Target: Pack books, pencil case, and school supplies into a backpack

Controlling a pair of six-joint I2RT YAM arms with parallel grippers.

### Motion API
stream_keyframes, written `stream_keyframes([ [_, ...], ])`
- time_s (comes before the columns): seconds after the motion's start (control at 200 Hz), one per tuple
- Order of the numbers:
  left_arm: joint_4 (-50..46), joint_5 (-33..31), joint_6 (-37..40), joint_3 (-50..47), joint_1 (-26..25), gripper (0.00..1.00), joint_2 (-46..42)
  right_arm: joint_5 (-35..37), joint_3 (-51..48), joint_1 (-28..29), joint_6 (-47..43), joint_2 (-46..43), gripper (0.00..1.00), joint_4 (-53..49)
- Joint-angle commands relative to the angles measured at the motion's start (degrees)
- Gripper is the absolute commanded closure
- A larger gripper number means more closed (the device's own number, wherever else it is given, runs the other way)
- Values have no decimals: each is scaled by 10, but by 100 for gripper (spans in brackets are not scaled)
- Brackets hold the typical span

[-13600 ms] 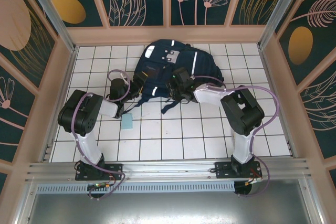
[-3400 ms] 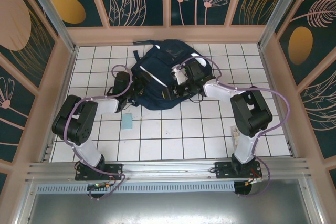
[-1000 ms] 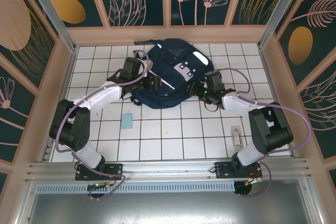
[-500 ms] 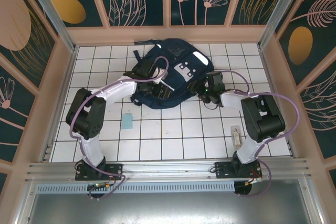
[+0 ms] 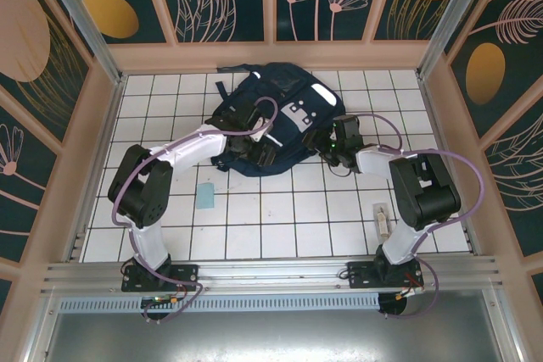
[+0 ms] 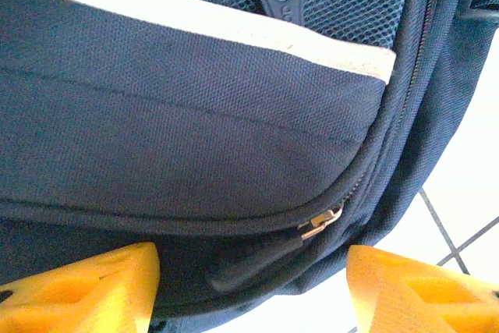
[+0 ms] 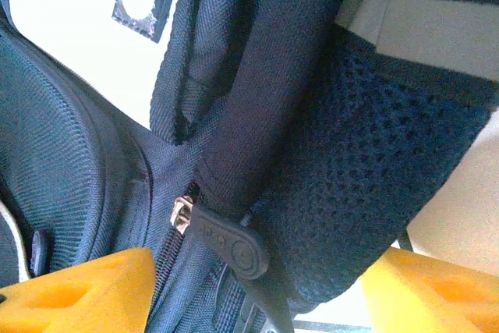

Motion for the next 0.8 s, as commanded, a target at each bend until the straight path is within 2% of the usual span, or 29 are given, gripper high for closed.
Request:
stream_keyframes([
  [0.0,-43,4,-18,0,-3,36,-18,6,14,10,-2,14,30,-3],
  [0.265,-9,40,-16,18,-12,37,18,11,21,18,-6,18,30,-9],
  [0.385,-25,36,-5,44,-26,42,40,11,23,19,-5,19,30,-10],
  [0.525,-50,6,7,51,-39,44,58,12,25,18,-6,19,30,-11],
  [0.59,-60,-27,13,47,-39,46,62,11,26,18,-6,19,30,-12],
  [0.67,-65,-61,19,42,-40,58,63,12,27,18,-8,19,30,-16],
  [0.746,-63,-63,20,43,-39,71,64,13,30,18,-9,19,30,-19],
  [0.796,-60,-57,19,46,-39,77,63,15,32,19,-9,20,30,-21],
])
